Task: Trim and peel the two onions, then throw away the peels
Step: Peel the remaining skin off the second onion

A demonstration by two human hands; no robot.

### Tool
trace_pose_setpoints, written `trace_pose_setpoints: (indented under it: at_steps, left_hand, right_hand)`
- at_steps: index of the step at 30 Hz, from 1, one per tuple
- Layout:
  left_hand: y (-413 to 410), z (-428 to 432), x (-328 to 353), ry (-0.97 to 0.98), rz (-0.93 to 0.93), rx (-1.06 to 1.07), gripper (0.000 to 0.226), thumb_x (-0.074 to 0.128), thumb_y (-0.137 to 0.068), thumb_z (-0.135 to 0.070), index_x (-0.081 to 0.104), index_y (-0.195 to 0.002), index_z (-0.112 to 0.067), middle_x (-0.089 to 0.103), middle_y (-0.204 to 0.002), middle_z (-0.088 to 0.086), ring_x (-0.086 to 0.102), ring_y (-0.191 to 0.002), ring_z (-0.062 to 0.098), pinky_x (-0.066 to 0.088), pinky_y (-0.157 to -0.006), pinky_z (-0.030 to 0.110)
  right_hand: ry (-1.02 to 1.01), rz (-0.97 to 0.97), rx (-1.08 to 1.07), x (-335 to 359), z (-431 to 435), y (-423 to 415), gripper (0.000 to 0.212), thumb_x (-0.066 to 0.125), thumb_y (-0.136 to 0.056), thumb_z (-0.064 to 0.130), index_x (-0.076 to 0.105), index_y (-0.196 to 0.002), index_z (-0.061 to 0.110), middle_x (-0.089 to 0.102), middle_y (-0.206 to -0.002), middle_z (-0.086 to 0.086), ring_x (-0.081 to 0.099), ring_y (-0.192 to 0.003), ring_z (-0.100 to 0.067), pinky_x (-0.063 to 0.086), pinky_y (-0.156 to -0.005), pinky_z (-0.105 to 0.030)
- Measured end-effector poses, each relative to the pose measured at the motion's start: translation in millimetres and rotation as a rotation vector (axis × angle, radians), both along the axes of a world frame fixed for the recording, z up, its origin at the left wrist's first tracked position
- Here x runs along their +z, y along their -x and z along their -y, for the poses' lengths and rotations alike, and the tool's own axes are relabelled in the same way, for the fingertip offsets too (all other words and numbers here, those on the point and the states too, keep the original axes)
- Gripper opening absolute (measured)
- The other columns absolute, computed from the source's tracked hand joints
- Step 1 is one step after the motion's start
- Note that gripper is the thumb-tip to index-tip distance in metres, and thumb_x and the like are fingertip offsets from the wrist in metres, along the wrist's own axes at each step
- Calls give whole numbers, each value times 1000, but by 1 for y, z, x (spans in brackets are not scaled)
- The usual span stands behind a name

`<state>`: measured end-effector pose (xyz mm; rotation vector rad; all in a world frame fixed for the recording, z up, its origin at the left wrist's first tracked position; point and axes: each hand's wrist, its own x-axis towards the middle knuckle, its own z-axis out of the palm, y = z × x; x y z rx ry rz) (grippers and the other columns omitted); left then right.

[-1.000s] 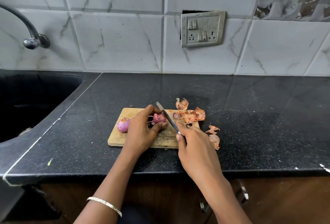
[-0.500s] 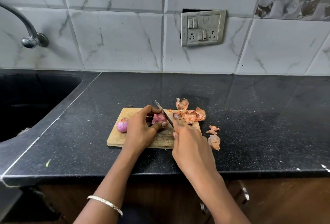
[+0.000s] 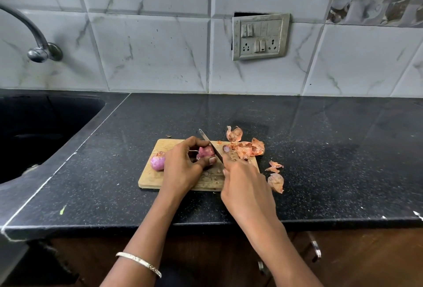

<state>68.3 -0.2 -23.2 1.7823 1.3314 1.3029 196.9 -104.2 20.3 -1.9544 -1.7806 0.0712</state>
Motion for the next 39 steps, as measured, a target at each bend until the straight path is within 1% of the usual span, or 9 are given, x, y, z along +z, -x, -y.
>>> trace_pose_setpoints:
  at_steps: [4,11,15,20,22,25,30,34,39]
  left_hand:
    - [1,-1,1,9,-8,-6,35,92,-70,-24,73,-97,-35,75,-93,-12,71,-89,12,59,-85,42]
    - [2,1,5,-20,-22,13,34,92,-69,-25,76,-99,-28,76,-91,-13,72,-86,8,59,-84,40]
    - [0,3,5,-16,-23,25,34,92,-69,-26,76,-98,-30,75,-93,-13,71,-89,8,59,-86,40]
    - [1,3,6,-7,-24,18,33,92,-69,-25,75,-97,-31,75,-91,-15,71,-88,6,60,-85,40]
    - [1,4,7,-10,-24,15,34,93,-68,-24,76,-95,-32,75,-91,-15,72,-88,6,60,-85,41]
    - [1,3,5,-9,-20,10,34,94,-66,-23,76,-94,-31,76,-91,-14,72,-89,8,60,-85,41]
    - [-1,5,7,-21,-14,43,33,93,-68,-27,74,-95,-32,75,-93,-14,71,-89,6,59,-87,39]
    - [1,2,6,0,-8,26,33,93,-68,-30,74,-95,-31,75,-94,-15,71,-90,6,59,-86,38]
    - [3,3,7,12,2,-8,34,92,-69,-26,68,-91,-37,74,-96,-14,71,-93,8,60,-87,40]
  right_hand:
    - [-17,15,-23,-6,12,-2,54,50,-102,20,37,-153,33,61,-133,4,67,-109,-23,54,-79,-35]
    - [-6,22,-9,6,-9,4,39,54,-100,16,54,-136,30,66,-122,0,67,-108,-27,45,-72,-33]
    - [-15,15,-9,0,0,-2,53,53,-100,15,44,-149,31,64,-126,2,66,-108,-24,51,-75,-33]
    - [-19,34,-29,-5,11,-7,52,53,-100,16,44,-149,32,65,-122,4,68,-105,-22,50,-71,-32]
    - [-7,47,-35,1,2,-4,46,54,-100,17,50,-143,31,66,-118,1,68,-102,-25,44,-65,-31]
    - [17,66,-27,9,-10,3,32,54,-99,17,57,-130,27,67,-114,-3,67,-102,-30,40,-66,-34]
    - [18,86,-12,3,-3,1,49,54,-99,18,47,-145,32,64,-125,0,67,-107,-26,47,-71,-34]
    - [47,61,-41,-5,17,-16,44,48,-103,26,48,-145,35,67,-120,5,63,-107,-25,55,-76,-37]
    - [5,35,-33,-6,7,-14,48,47,-103,25,43,-150,36,69,-118,3,68,-104,-23,52,-75,-37]
